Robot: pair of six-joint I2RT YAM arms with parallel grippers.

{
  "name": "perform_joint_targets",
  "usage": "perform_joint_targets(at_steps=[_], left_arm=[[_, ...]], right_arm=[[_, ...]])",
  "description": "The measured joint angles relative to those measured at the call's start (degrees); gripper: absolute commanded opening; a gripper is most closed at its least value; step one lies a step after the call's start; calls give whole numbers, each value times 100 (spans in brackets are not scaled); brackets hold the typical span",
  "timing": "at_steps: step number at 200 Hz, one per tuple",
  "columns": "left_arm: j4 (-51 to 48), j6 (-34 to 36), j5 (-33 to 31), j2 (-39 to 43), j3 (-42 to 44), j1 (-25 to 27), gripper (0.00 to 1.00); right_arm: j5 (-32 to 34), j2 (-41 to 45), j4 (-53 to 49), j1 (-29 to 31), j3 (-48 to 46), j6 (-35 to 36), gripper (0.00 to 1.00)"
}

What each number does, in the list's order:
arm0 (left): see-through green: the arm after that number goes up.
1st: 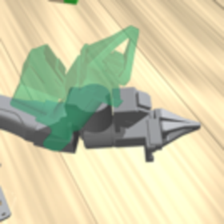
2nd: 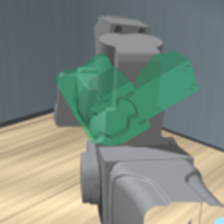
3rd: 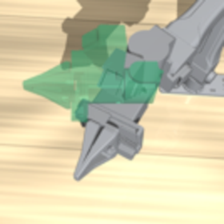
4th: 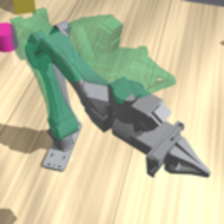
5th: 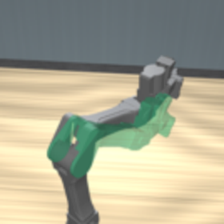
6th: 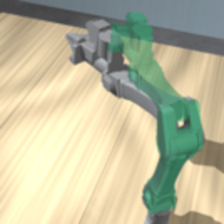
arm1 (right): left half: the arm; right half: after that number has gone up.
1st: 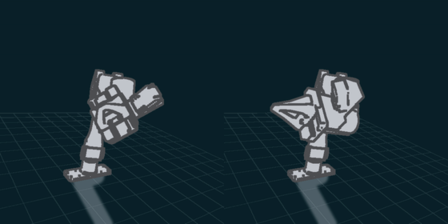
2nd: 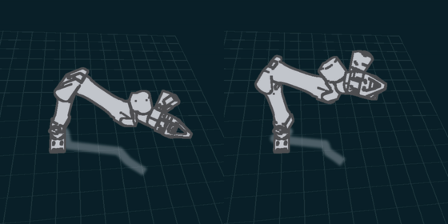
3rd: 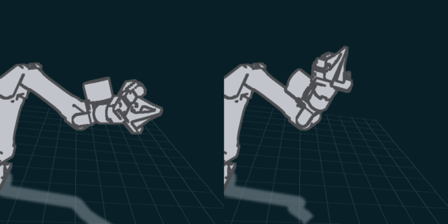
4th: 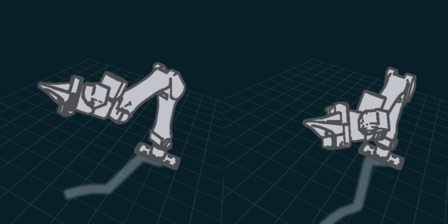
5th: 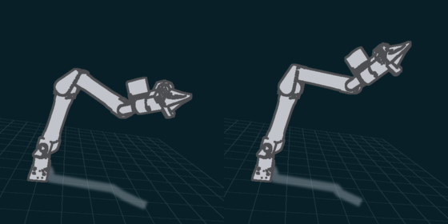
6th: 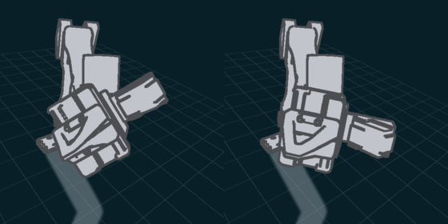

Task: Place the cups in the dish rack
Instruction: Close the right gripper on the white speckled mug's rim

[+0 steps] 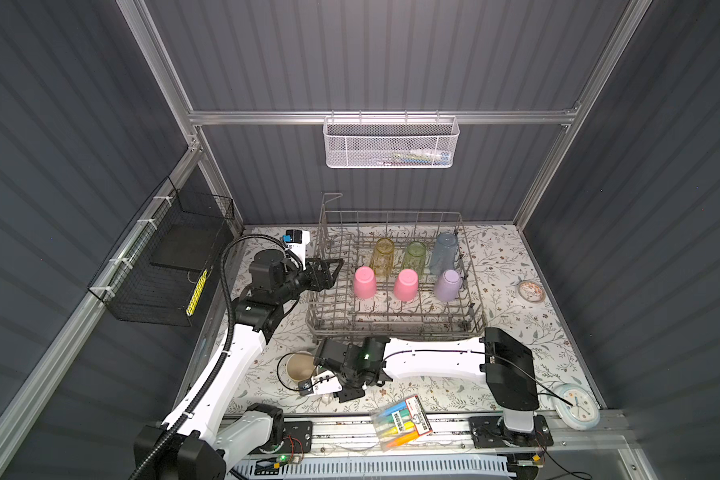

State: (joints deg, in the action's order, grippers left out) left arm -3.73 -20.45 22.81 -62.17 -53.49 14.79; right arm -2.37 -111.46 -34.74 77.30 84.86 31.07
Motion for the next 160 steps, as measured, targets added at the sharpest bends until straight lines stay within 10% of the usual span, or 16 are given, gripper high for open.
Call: perform_joint_targets(at_steps=[160], left_arm=[[44,-103,131,-74,0,-63,84]], right_arm=[[-323,-76,-407,-33,184,-2,0]])
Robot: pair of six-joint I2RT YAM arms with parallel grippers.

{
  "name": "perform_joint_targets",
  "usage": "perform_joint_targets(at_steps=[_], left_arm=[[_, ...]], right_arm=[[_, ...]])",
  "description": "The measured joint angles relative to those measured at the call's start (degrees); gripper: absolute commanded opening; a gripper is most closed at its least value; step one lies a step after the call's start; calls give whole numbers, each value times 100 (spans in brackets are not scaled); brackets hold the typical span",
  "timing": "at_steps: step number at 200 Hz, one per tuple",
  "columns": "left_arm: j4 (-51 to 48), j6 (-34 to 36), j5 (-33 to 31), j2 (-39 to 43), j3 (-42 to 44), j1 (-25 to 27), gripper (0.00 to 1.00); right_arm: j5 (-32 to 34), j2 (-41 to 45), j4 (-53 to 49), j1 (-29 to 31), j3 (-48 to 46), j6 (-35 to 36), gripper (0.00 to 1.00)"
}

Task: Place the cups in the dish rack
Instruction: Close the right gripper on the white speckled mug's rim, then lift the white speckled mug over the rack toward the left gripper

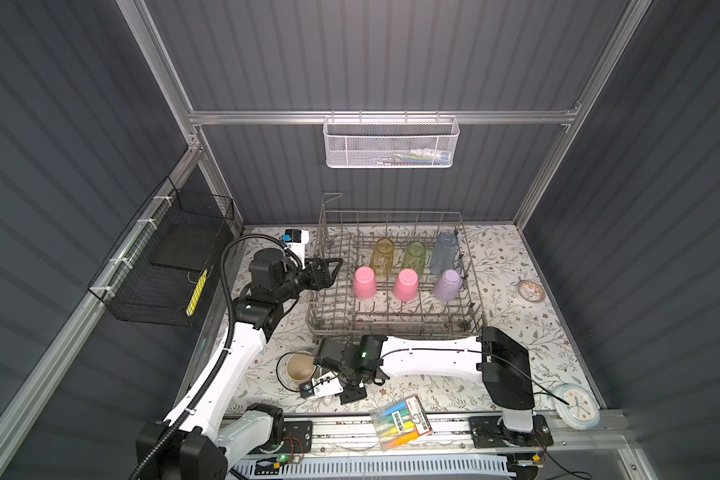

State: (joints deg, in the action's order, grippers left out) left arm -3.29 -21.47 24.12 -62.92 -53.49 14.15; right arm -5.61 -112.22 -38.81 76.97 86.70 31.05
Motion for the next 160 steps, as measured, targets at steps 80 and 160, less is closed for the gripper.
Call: perform_joint_targets(at_steps=[80,160], left_arm=[[15,-4,0,0,44,-37,84],[20,-22,4,0,52,-37,84]], right_arm=[[-46,142,-142,-59,-24,-109,0],[-293,656,-225,-184,-87,-262,0]])
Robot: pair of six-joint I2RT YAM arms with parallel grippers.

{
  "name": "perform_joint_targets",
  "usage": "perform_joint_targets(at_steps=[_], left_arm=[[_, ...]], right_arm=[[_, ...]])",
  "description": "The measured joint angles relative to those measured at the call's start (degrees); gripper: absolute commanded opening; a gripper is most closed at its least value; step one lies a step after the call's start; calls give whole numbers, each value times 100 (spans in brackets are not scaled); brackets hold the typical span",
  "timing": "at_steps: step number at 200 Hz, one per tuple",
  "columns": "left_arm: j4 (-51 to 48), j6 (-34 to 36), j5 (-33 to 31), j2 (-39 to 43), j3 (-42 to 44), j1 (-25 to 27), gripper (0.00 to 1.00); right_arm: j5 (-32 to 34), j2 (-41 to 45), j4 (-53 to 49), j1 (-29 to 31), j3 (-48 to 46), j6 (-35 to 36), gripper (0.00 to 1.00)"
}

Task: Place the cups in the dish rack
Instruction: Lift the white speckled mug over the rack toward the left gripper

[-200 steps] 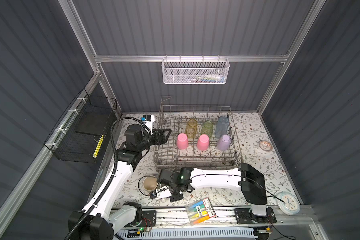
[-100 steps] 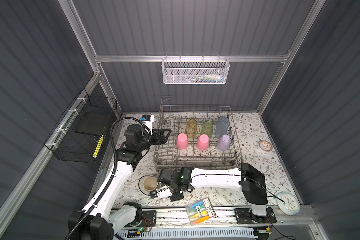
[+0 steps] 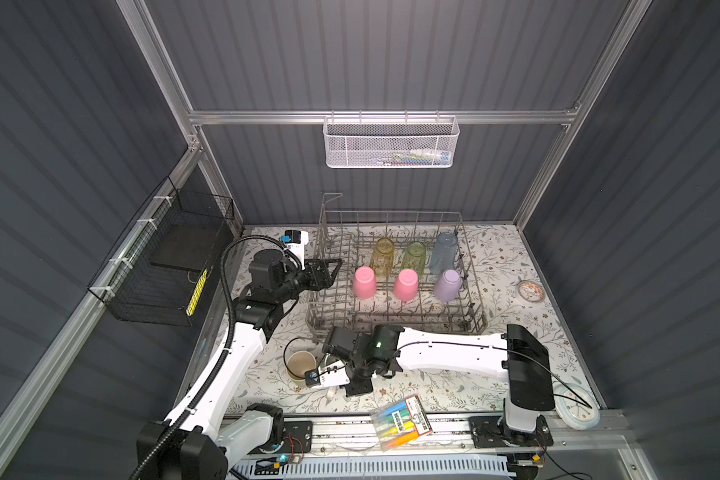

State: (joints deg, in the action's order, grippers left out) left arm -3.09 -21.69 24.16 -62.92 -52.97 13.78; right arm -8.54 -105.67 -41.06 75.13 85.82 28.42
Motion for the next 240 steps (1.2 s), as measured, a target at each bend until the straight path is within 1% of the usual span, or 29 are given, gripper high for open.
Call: perform_joint_targets(at_steps=[41,88,144,174,202,229,240], left_arm=[[0,0,15,0,0,0,84],[24,0,46,-11,0,0,84],[107,-22,149,-26,2,-2,84],[310,-107,297,-26,22,-2,84],[597,-177,531,-26,83,-2,85],[994,-291,885,-26,247,-2,85],[1185,-339,1051,-26,306,-2,86]], right_arm=[[-205,232,-105,-68,-116,-98,0],[-546,1073,-155,-442,-326,-273,0],[-1574,2188,39,-850,-719,-608,0],[-2238,2715,367,-1292,-1003,-1010,0],[-2780,3189,975,-1849,-1427,-1537,0],[-3322,3617,1805,-2430,-1967,-2282,0],[-3556,3766,2216,-2706,-2192,-2710,0]])
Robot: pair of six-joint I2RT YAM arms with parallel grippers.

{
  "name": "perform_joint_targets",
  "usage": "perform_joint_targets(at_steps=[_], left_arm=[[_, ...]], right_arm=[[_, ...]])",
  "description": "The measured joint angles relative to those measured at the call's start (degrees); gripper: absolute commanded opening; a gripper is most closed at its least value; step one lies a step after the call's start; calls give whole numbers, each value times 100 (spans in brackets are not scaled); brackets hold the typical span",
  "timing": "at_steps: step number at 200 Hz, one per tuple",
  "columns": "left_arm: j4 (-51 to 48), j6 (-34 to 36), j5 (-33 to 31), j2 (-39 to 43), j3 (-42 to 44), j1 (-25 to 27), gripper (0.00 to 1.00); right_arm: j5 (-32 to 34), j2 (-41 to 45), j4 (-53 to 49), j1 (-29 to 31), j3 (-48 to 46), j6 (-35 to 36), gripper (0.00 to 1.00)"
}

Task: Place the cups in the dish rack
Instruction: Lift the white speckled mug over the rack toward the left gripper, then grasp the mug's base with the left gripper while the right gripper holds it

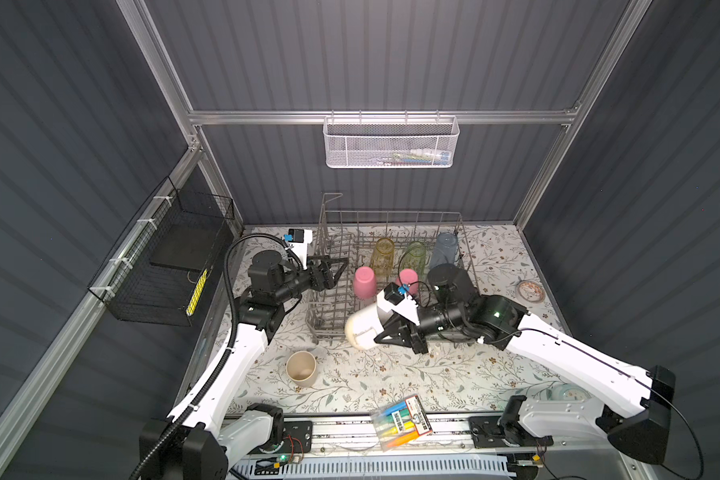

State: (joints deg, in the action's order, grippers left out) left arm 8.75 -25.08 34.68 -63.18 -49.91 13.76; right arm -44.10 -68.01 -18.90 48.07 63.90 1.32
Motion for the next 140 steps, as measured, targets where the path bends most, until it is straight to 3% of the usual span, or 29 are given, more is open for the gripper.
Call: perform_joint_targets(at_steps=[68,106,140], left_arm=[[1475,-284,1056,-149,367,0,92],[2114,-470,1552,-299,483,2,98],[2531,-608,1917,-387,494,37,100]], right_arm=[[-1099,160,3014,-1547,-925,-2997,0],[-1598,-216,4986,-1967,-1250,-4697,0],[-1838,-562,6083,-2087,-1303,-5574,0]])
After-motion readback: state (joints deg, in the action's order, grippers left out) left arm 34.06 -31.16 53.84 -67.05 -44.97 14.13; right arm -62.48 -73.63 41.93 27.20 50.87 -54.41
